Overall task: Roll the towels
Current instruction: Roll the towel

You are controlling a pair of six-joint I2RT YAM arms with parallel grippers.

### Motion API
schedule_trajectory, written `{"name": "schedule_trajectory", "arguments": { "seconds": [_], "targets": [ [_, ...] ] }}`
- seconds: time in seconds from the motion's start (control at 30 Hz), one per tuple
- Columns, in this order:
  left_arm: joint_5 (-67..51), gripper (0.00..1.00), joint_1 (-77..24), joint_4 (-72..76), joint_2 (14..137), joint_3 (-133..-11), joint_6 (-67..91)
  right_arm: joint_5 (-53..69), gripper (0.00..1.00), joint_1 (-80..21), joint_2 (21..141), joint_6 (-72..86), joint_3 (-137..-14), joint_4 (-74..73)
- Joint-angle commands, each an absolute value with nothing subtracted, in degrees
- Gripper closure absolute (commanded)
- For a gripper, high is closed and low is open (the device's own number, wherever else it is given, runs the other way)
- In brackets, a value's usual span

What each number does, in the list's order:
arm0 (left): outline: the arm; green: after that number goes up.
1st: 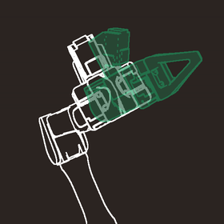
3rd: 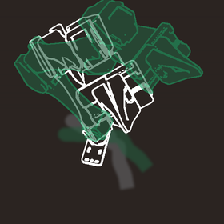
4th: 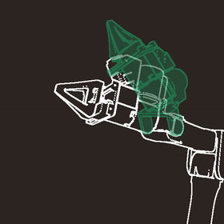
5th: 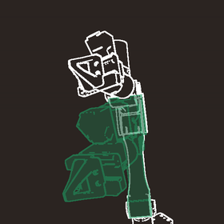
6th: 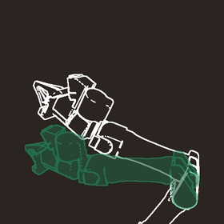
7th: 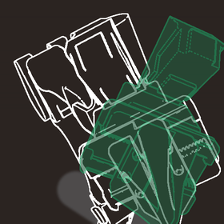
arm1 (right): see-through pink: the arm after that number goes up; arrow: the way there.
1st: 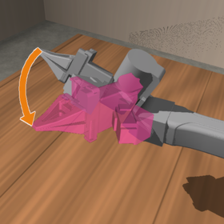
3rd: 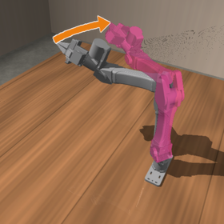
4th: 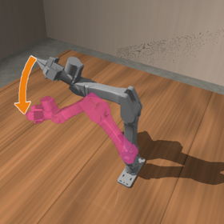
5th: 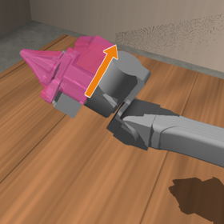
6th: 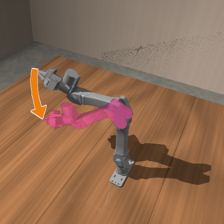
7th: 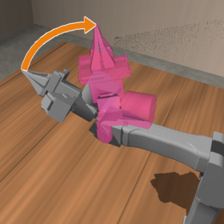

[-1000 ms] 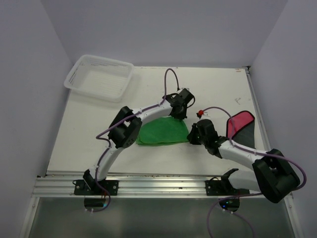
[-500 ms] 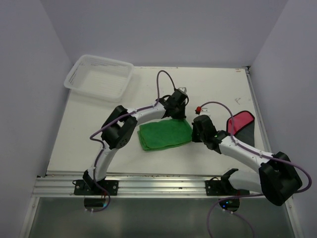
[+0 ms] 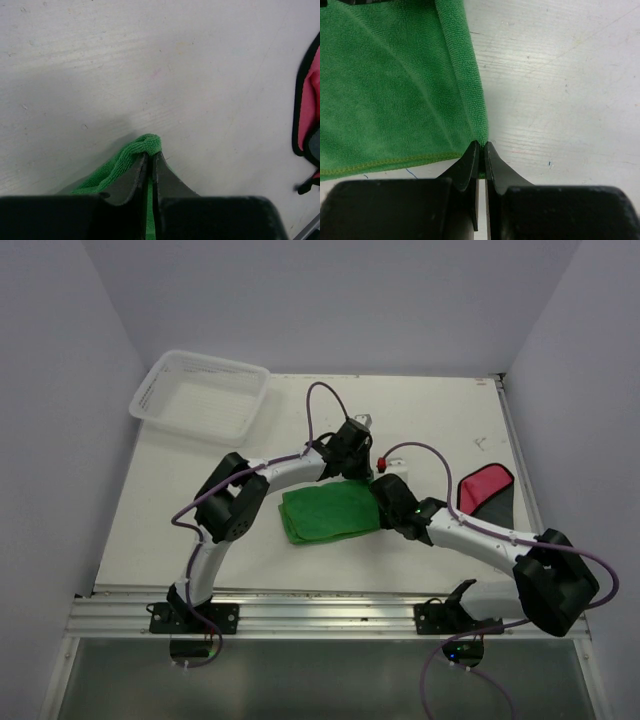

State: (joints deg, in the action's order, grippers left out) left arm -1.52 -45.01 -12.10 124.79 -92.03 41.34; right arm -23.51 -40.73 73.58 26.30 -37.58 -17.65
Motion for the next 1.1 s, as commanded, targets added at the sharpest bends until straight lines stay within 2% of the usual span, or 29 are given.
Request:
{"name": "schedule_trajectory", "arguments": {
  "seconds": [0.0, 1.07],
  "targets": [
    [1.93, 0.99, -42.8, -7.91, 120.59, -91.23, 39.82, -29.52, 1.0, -42.71, 75.4, 26.28, -39.81, -24.43],
    [2.64, 1.0, -40.7, -3.16, 115.14, -78.23, 38.67, -37.7, 0.99, -55.28, 86.39, 25.93, -45.96, -25.31]
  ]
}}
